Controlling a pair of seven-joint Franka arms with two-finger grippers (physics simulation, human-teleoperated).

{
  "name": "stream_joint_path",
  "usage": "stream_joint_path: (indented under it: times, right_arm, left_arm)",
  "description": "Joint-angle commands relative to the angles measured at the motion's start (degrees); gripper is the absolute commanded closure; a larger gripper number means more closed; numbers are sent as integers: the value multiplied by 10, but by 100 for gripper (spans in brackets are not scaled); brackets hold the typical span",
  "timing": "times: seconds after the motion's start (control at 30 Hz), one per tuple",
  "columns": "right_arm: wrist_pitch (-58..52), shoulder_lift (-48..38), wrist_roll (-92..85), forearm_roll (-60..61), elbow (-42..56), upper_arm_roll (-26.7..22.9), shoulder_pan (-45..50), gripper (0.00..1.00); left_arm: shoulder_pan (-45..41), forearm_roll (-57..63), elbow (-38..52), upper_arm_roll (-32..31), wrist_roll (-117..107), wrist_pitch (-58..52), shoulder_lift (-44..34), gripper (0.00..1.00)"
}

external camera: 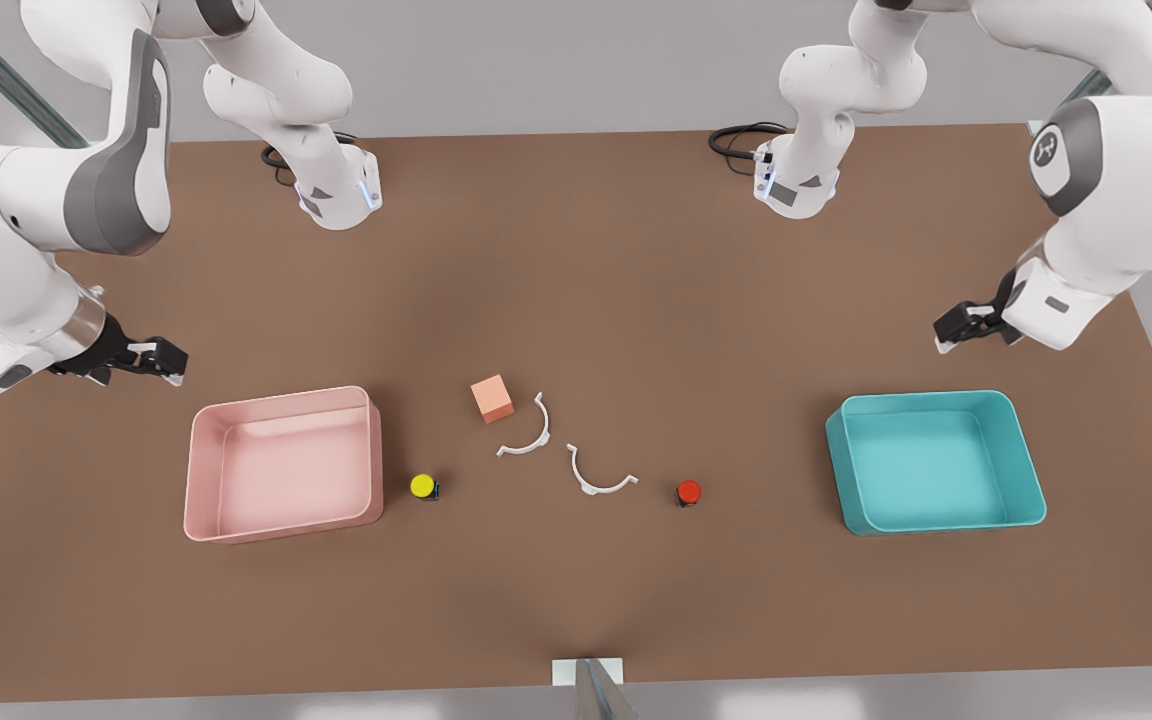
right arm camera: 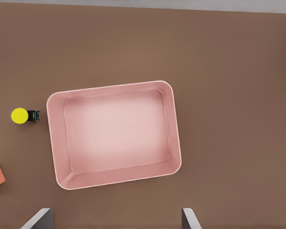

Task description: Place the red button in the blue storage box with the left arm, and place the yellow button in the pink storage box with the right arm

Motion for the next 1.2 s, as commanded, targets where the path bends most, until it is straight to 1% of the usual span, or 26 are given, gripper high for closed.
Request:
stream_joint_path:
  times: [0.0,0.03,0.07,0.1,0.13,0.2,0.23,0.27,0.33,0.4,0.47,0.5,0.53,0.57,0.6,0.67,0.7,0.73,0.77,0.9,0.97,1.0,1.03,1.17]
  right_arm:
    - [0,-1,1,0,3,1,0,0]
    - [0,0,2,0,3,1,2,0]
    - [0,-1,3,1,3,2,4,0]
    - [0,-1,3,0,4,2,4,0]
    - [0,-1,3,0,4,2,4,0]
    - [2,0,2,1,4,4,5,0]
    - [26,3,1,16,2,5,7,0]
    - [52,22,-4,56,0,6,20,0]
    - [67,29,-5,53,0,42,76,0]
    - [85,51,-5,15,0,44,143,0]
    - [132,97,-29,14,-5,48,186,0]
    - [167,126,-76,-7,-7,48,190,0]
    - [203,133,-89,-21,-28,44,214,0]
    - [206,154,-111,-27,-17,46,213,0]
    - [211,214,-198,-24,27,51,209,0]
    - [213,276,-210,-24,90,67,200,0]
    - [215,304,-235,-24,121,72,191,0]
    - [213,323,-236,-25,147,89,181,0]
    - [207,338,-237,-25,162,92,178,0]
    - [196,355,-290,-23,158,99,171,0]
    - [199,358,-356,-24,137,109,159,0]
    - [219,358,-384,-24,102,115,149,0]
    - [231,357,-417,-24,94,111,143,0]
    - [238,358,-435,-24,87,111,141,0]
  left_arm:
    - [0,7,0,0,180,11,0,0]
    - [-11,8,0,-1,179,10,13,0]
    - [-50,9,1,-1,179,14,38,0]
    - [-59,6,2,-2,179,30,51,0]
    - [-87,6,2,-2,165,40,73,0]
    - [-109,-7,2,-2,141,95,107,0]
    - [-120,-17,2,-2,141,134,133,0]
    - [-123,-39,1,-2,141,161,155,0]
    - [-134,-42,-5,-2,145,227,187,0]
    - [-154,-42,-5,-2,132,289,235,0]
    - [-180,-41,-3,-2,78,341,273,0]
    - [-192,-40,0,-2,61,349,287,0]
    - [-198,-40,0,-2,56,369,299,0]
    - [-204,-40,0,-2,40,399,314,0]
    - [-212,-40,1,-2,28,423,325,0]
    - [-220,-41,1,-2,1,467,350,0]
    - [-220,-41,1,-2,-1,470,358,0]
    - [-220,-42,1,-2,-2,478,367,0]
    - [-221,-42,1,-2,-13,486,373,0]
    - [-236,-42,1,-2,-30,511,397,0]
    - [-236,-42,2,-2,-30,522,407,0]
    - [-235,-41,2,-2,-30,527,411,0]
    - [-235,-41,2,-2,-30,527,412,0]
    - [-235,-42,2,-2,-30,535,424,0]
